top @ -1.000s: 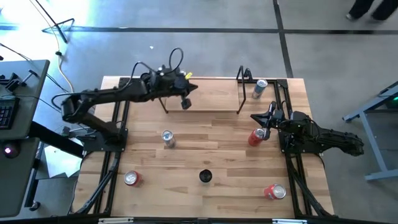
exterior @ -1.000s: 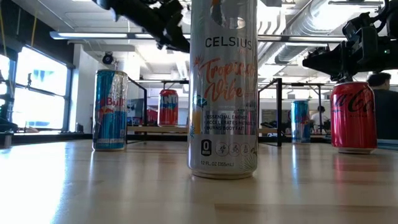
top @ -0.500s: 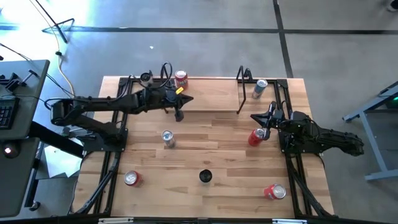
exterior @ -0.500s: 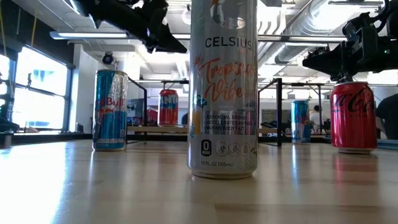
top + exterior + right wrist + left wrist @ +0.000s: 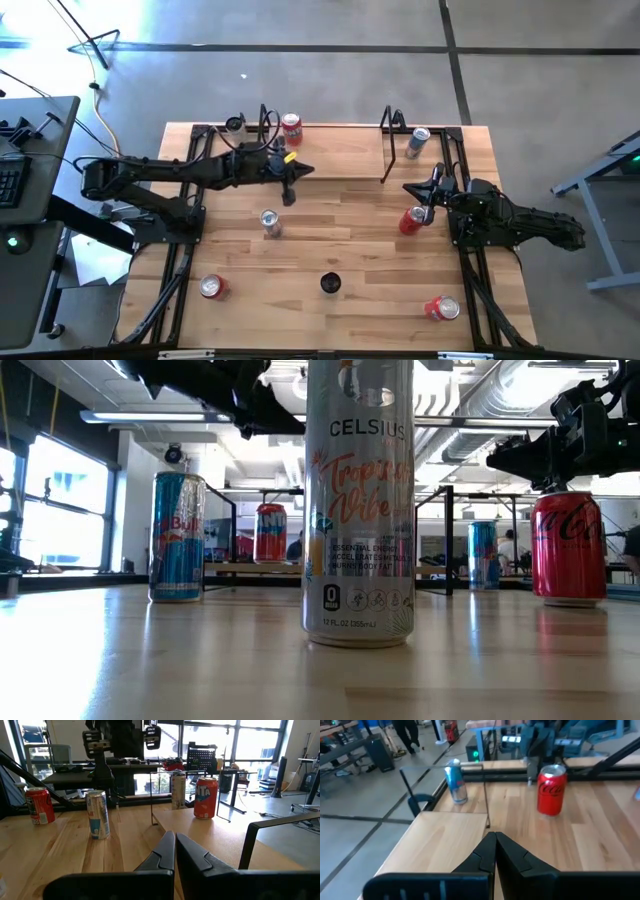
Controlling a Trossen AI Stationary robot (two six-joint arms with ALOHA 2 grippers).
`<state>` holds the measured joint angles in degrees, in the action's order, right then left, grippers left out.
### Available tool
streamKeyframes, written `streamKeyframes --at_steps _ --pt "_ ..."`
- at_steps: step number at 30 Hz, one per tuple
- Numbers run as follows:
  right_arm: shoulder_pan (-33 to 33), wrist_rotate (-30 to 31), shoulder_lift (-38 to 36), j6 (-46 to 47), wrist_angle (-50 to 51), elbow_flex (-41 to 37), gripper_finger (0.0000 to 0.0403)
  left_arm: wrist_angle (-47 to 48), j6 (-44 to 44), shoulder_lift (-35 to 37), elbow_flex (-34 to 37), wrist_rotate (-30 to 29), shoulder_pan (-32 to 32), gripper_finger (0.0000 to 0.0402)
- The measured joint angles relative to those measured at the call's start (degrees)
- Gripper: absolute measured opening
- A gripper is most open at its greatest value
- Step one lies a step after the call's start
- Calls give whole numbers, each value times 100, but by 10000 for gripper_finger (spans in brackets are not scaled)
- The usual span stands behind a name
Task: Place canned beverage on shelf
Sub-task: Put the top blue soda can on the shelf
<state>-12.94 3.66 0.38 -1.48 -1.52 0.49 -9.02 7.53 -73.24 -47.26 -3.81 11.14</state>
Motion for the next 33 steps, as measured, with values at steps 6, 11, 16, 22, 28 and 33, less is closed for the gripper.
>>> streamKeyframes --at_steps 6,11,16,22,28,33 --pt "1 0 0 0 0 -2 0 -957 -63 -37 489 233 -77 0" --pt "1 0 0 0 0 0 0 -1240 -153 -37 838 229 -29 0" --pt "1 0 0 13 -1 -2 0 -1385 -146 -37 1000 231 -29 0" --pt "9 15 0 -417 -472 0 0 -1739 -318 -37 1266 232 -29 0" --pt "32 -130 -2 -255 -1431 8 0 -2295 -389 -37 1556 233 -75 0" --pt "33 -137 163 99 -1114 154 0 -2391 -583 -37 1627 233 -109 0"
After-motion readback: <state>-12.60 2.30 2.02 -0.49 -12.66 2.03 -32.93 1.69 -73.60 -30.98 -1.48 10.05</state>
